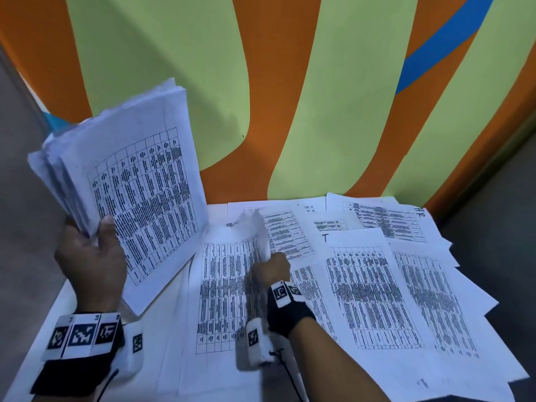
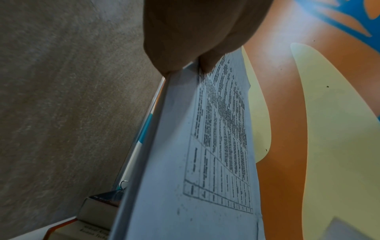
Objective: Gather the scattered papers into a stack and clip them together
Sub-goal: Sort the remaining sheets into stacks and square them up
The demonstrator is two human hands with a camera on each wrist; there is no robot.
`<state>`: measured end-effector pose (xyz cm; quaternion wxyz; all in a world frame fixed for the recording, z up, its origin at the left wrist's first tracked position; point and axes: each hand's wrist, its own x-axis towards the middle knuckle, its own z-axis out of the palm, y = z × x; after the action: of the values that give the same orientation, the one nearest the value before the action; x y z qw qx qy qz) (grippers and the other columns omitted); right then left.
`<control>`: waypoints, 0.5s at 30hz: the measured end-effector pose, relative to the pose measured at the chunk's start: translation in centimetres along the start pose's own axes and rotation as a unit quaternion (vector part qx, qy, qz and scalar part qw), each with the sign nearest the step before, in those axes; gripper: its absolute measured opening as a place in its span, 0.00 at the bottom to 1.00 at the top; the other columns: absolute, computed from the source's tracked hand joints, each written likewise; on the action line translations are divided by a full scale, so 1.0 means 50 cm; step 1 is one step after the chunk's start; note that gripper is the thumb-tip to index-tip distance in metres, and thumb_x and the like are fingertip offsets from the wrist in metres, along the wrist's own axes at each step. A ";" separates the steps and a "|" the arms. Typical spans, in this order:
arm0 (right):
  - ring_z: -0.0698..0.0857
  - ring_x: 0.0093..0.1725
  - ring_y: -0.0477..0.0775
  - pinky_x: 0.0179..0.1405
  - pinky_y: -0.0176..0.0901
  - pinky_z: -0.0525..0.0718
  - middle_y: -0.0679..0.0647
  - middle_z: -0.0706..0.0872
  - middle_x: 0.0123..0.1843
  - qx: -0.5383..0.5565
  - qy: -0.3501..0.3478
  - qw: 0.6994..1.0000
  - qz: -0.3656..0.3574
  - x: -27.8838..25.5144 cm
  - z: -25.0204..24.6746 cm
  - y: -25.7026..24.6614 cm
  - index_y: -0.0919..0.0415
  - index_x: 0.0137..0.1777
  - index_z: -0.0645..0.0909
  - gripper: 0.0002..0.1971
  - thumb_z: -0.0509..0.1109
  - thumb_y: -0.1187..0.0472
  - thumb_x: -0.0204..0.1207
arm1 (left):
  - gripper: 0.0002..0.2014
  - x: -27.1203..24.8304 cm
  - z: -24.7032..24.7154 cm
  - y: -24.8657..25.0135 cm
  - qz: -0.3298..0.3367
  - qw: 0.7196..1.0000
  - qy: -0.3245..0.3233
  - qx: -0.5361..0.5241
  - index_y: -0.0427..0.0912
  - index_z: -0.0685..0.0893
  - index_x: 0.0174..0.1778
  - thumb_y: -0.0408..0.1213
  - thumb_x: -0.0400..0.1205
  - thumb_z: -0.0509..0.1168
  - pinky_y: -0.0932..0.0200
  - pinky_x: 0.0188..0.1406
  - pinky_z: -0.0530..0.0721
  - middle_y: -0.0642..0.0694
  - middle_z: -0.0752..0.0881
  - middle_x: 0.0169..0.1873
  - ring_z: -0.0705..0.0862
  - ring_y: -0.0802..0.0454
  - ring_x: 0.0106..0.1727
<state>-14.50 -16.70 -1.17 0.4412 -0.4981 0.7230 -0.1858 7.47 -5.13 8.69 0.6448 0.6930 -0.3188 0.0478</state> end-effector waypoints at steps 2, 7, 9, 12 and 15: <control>0.88 0.43 0.61 0.37 0.48 0.88 0.61 0.88 0.46 0.131 0.041 0.990 0.016 -0.005 -0.012 0.012 0.66 0.39 0.78 0.12 0.76 0.58 0.69 | 0.15 0.002 -0.006 -0.001 -0.002 1.000 0.000 -0.003 0.38 0.79 0.59 0.44 0.81 0.63 0.69 0.43 0.77 0.85 0.78 0.37 0.75 0.87 0.40; 0.83 0.31 0.57 0.30 0.41 0.81 0.62 0.88 0.44 0.405 0.121 0.893 0.156 0.007 -0.077 0.050 0.66 0.53 0.79 0.16 0.75 0.62 0.68 | 0.14 0.011 -0.024 -0.019 0.014 1.000 0.016 -0.008 0.38 0.81 0.56 0.44 0.81 0.63 0.70 0.42 0.78 0.65 0.82 0.36 0.78 0.78 0.37; 0.77 0.24 0.53 0.23 0.36 0.75 0.59 0.83 0.33 0.451 0.114 0.865 0.187 0.010 -0.091 0.057 0.65 0.56 0.76 0.14 0.72 0.65 0.71 | 0.12 0.012 -0.028 -0.023 0.013 0.999 0.030 0.003 0.39 0.82 0.55 0.43 0.81 0.63 0.60 0.41 0.77 0.52 0.81 0.39 0.78 0.78 0.36; 0.70 0.24 0.50 0.14 0.35 0.71 0.52 0.71 0.29 0.457 0.088 0.870 0.162 0.015 -0.102 0.047 0.60 0.41 0.70 0.07 0.66 0.65 0.77 | 0.03 0.013 -0.029 -0.020 0.015 0.999 0.028 0.021 0.51 0.82 0.47 0.42 0.81 0.64 0.61 0.37 0.72 0.68 0.81 0.33 0.74 0.86 0.35; 0.74 0.30 0.46 0.18 0.30 0.78 0.49 0.73 0.35 0.417 0.056 0.900 0.114 0.033 -0.085 0.028 0.56 0.35 0.68 0.13 0.63 0.59 0.81 | 0.14 0.011 -0.026 -0.022 0.007 0.999 0.025 0.024 0.35 0.81 0.56 0.42 0.82 0.64 0.59 0.41 0.72 0.68 0.76 0.35 0.73 0.86 0.36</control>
<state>-18.95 -18.28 -0.59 0.5854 -0.1713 0.6549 -0.4462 8.91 -4.18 8.23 0.6353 0.7048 -0.3060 0.0772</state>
